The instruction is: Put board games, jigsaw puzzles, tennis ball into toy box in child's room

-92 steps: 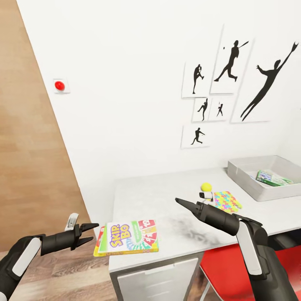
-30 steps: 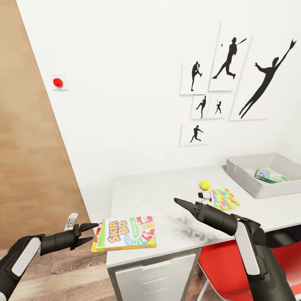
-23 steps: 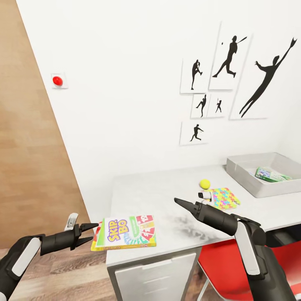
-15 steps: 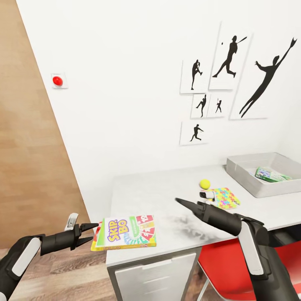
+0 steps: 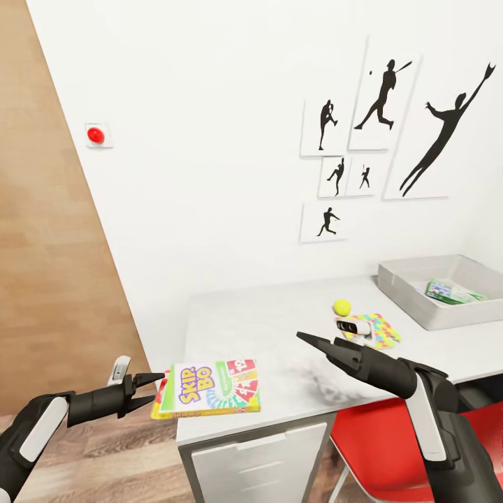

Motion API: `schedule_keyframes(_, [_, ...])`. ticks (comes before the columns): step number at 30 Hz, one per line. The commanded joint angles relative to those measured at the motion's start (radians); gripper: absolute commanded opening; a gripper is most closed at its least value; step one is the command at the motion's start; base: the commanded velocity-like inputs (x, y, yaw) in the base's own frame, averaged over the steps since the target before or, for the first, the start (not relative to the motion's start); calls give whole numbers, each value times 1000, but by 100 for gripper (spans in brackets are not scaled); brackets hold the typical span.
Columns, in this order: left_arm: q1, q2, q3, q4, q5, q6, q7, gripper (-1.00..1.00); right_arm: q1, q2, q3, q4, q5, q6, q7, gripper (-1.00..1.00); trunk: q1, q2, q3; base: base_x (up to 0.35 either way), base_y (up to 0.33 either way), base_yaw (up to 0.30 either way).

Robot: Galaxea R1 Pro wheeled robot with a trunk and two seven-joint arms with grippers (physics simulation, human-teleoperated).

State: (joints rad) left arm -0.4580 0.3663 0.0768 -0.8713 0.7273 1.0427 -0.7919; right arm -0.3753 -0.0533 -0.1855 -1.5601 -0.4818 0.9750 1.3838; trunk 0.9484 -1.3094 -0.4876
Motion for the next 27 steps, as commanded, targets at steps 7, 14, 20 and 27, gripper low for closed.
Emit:
schedule_keyframes(7, [-1,-1,1,0,-5,3,-6,100,-1,1,0,1,-2,7,-2,100,0,-1,-1,-43,-96,0])
schedule_keyframes(14, [-1,-1,1,0,-5,3,-6,100,-1,1,1,1,-1,5,-2,100,0,-1,-1,-3,-7,0])
schedule_keyframes(20, [-1,-2,1,0,-5,3,-6,100,-1,2,1,2,-1,5,-2,100,0,-1,-1,0,-69,0])
schedule_keyframes(27, [-1,-1,1,0,-5,3,-6,100,-1,3,1,2,-1,5,-2,100,0,-1,-1,0,-42,0])
